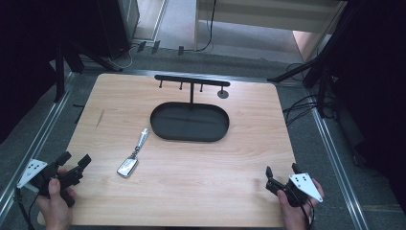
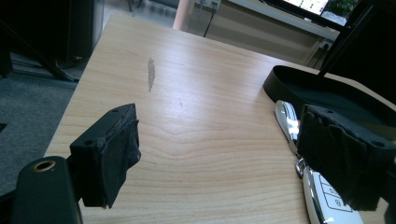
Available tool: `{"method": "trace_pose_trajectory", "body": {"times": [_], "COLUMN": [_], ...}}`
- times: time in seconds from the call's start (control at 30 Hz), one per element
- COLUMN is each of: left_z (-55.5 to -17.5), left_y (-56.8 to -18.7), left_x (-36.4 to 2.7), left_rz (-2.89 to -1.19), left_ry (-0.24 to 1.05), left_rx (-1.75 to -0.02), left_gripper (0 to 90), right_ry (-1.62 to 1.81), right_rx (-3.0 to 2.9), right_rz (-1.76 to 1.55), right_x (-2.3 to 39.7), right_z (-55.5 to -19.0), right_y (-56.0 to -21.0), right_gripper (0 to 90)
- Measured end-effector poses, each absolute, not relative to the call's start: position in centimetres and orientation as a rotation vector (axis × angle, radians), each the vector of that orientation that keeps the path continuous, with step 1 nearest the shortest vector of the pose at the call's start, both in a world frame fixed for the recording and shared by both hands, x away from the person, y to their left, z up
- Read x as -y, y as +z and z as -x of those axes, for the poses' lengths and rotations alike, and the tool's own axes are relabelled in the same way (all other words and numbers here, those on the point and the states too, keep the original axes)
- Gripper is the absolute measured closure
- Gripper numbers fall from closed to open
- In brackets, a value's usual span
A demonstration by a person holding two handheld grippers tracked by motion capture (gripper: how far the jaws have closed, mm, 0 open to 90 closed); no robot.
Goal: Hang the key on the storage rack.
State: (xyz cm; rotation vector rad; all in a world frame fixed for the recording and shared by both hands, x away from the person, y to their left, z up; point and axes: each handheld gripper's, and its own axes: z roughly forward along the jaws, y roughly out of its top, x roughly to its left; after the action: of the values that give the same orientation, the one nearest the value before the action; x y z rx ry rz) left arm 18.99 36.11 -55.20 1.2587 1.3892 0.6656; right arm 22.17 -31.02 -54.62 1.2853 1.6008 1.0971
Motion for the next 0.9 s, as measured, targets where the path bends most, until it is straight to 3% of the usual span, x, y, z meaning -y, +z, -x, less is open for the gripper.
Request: {"method": "trace_pose_trajectory", "body": {"times": [0.23,0.43,0.9], "left_z": [-18.9,-19.7,-22.4], "left_y": [-55.0,-54.7,-51.6], "left_x": [-36.1,-34.9,-30.4], "left_rz": [-1.261,-1.345,-1.573], "left_ry": [0.689,0.784,0.605], "left_rx": [-1.358,-1.441,-1.407], "left_gripper": [13.8,13.7,6.0], "right_ry": [1.089,1.084,1.075], "right_rx": [-1.606,-1.611,-1.602], "right_rz": [-1.288,-1.285,-1.290], "right_x": [31.0,31.0,30.9], "right_z": [-22.3,-22.3,-22.3], "right_y": [-54.6,-54.6,-54.6], "right_gripper": [8.1,8.2,8.6]}}
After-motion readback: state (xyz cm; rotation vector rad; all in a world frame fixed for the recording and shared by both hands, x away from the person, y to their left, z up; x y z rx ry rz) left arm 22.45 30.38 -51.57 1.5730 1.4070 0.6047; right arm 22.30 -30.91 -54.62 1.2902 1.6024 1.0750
